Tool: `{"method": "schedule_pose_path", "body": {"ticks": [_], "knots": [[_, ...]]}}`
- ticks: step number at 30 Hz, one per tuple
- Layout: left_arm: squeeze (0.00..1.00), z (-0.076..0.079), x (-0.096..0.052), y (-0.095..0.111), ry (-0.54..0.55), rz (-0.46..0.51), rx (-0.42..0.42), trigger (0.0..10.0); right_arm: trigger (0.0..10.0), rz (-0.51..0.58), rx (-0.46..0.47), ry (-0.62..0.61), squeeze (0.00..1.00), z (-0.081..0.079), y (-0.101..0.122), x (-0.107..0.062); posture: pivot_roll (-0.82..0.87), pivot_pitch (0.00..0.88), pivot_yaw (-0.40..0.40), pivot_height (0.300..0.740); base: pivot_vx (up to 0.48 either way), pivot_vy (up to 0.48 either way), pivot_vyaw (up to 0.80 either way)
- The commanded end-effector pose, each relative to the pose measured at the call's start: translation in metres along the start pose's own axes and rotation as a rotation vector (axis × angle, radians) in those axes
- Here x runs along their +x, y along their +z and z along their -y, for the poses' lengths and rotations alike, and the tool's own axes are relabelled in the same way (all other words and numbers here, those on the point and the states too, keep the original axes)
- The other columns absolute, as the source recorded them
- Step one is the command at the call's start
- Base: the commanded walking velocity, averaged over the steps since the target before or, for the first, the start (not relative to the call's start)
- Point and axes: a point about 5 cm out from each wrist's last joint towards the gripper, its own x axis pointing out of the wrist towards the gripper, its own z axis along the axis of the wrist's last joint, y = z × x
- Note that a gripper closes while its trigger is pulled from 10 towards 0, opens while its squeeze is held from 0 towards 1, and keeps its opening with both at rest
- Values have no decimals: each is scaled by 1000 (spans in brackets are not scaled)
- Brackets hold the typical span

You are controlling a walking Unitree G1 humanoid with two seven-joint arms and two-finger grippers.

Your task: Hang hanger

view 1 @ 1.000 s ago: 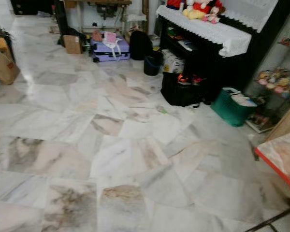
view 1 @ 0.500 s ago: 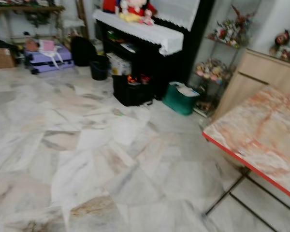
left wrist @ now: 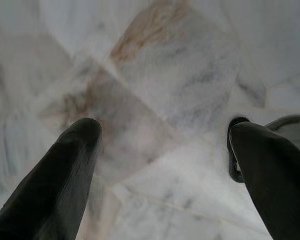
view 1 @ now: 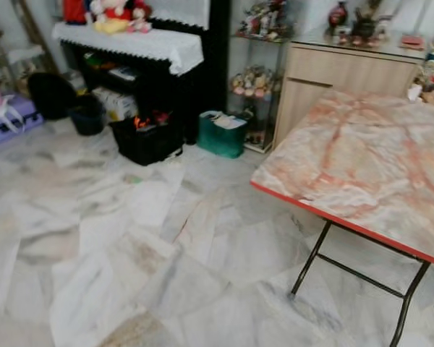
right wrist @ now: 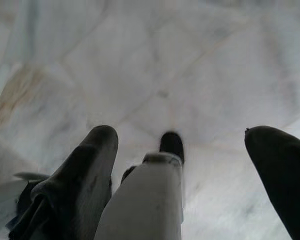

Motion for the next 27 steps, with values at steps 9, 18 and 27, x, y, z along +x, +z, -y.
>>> {"method": "schedule_pose_path", "body": {"ticks": [9,18,27], "knots": [[0,-6,-5,-19,-9,-58,56,10000,10000,11,-55,17,0,-6,4,1,135,0,40,740,0,-377,0],[0,18,1,-4,-38,-43,81,10000,10000,7,-71,9,0,-6,3,1,123,0,50,740,0,-480,0],[0,64,1,-8,-89,-48,109,10000,10000,-11,-90,6,0,-5,1,1,114,0,51,740,0,-480,-304]]}}
